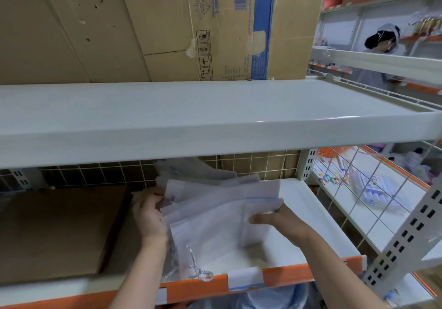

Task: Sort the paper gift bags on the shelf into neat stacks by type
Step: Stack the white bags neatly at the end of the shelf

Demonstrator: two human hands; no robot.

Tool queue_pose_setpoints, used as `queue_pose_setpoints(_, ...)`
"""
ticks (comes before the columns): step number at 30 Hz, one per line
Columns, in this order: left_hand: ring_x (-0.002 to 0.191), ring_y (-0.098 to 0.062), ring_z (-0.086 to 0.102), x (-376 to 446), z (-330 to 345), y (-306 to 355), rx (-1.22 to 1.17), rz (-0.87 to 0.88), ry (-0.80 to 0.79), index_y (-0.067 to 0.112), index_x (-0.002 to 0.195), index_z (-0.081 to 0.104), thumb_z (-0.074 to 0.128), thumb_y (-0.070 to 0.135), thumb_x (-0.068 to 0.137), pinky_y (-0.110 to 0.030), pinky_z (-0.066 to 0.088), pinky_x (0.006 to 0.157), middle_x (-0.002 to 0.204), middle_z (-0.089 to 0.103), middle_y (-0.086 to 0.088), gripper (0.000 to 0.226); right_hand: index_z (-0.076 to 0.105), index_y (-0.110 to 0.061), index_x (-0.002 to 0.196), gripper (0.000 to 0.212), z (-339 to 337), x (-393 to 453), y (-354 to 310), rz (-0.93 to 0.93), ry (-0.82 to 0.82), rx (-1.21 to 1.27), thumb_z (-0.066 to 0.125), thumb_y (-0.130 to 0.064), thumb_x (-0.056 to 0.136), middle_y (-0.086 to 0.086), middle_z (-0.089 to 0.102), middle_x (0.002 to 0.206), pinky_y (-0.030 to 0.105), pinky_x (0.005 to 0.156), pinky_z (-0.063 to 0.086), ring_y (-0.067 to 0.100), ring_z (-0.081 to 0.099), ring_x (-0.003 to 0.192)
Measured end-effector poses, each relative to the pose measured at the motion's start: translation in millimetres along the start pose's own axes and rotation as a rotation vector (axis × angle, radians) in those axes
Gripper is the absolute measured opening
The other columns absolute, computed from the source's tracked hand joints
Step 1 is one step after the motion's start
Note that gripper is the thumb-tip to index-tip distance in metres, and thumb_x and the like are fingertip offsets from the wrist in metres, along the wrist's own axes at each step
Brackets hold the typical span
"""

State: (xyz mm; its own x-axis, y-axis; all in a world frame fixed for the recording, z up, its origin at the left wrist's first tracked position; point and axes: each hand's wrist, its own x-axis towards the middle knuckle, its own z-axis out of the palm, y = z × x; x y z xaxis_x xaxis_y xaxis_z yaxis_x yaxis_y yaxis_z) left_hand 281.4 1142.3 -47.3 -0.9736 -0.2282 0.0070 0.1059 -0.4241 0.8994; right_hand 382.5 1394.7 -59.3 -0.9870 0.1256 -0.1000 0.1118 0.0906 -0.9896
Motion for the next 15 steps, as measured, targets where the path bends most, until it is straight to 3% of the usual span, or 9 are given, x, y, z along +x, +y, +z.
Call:
queue_pose_setpoints(3, 0.082, -0.025, 0.052, -4, 5, 4, 0.007, 0.059, 0.085, 0.028, 0.052, 0.064, 0.048, 0.016, 0.062, -0.036, 0.038, 0.070, 0.080, 0.055, -0.004, 0.023, 0.072, -0.020, 0.102, 0.032, 3, 3, -3, -0.006, 0.023, -0.005, 0.074, -0.001, 0.076, -0.001, 0.075, 0.099, 0.010, 0.072, 0.049, 0.005, 0.068, 0.092)
queue_pose_setpoints(6, 0.077, -0.020, 0.050, 4, 2, 7, -0.128, 0.017, 0.121, 0.022, 0.080, 0.054, 0.050, 0.021, 0.071, -0.027, 0.041, 0.064, 0.083, 0.050, -0.003, 0.010, 0.073, -0.019, 0.100, 0.030, 5, 5, 0, -0.021, 0.060, 0.015, 0.074, -0.001, 0.077, -0.001, 0.075, 0.099, 0.013, 0.071, 0.051, 0.008, 0.069, 0.092)
queue_pose_setpoints(8, 0.093, -0.017, 0.056, 31, -5, 9, -0.076, -0.054, 0.121, 0.019, 0.101, 0.055, 0.054, 0.028, 0.078, -0.026, 0.047, 0.080, 0.104, 0.058, -0.004, 0.025, 0.073, -0.018, 0.101, 0.030, 6, 5, 1, -0.021, 0.081, 0.014, 0.074, -0.001, 0.076, -0.001, 0.075, 0.098, 0.014, 0.071, 0.052, 0.009, 0.069, 0.092)
queue_pose_setpoints(10, 0.112, -0.024, 0.057, 60, -8, 8, 0.020, -0.209, 0.076, 0.018, 0.123, 0.057, 0.060, 0.038, 0.081, -0.039, 0.046, 0.096, 0.126, 0.059, -0.009, 0.047, 0.073, -0.016, 0.102, 0.031, 7, 5, 1, -0.015, 0.088, 0.016, 0.074, 0.000, 0.076, 0.000, 0.075, 0.098, 0.015, 0.072, 0.052, 0.009, 0.070, 0.093)
queue_pose_setpoints(11, 0.105, -0.026, 0.062, 68, -6, 6, -0.004, -0.288, 0.037, 0.018, 0.121, 0.060, 0.061, 0.044, 0.083, -0.040, 0.049, 0.092, 0.120, 0.064, -0.010, 0.045, 0.073, -0.017, 0.102, 0.031, 7, 5, 1, -0.012, 0.090, 0.023, 0.074, 0.000, 0.076, 0.000, 0.075, 0.098, 0.015, 0.072, 0.051, 0.009, 0.070, 0.092)
queue_pose_setpoints(13, 0.071, -0.019, 0.068, 69, 5, 8, -0.072, -0.375, -0.045, 0.016, 0.095, 0.066, 0.056, 0.049, 0.089, -0.029, 0.054, 0.066, 0.092, 0.071, -0.006, 0.035, 0.073, -0.017, 0.101, 0.031, 7, 4, 0, -0.011, 0.095, 0.039, 0.074, 0.002, 0.076, 0.001, 0.075, 0.098, 0.014, 0.071, 0.051, 0.010, 0.070, 0.093)
queue_pose_setpoints(15, 0.043, -0.010, 0.060, 62, 13, 8, -0.038, -0.429, -0.122, 0.018, 0.067, 0.066, 0.049, 0.047, 0.094, -0.015, 0.045, 0.041, 0.061, 0.068, 0.001, 0.043, 0.072, -0.016, 0.100, 0.031, 7, 4, 0, -0.010, 0.104, 0.045, 0.073, 0.004, 0.076, 0.000, 0.076, 0.096, 0.013, 0.070, 0.051, 0.009, 0.070, 0.091)
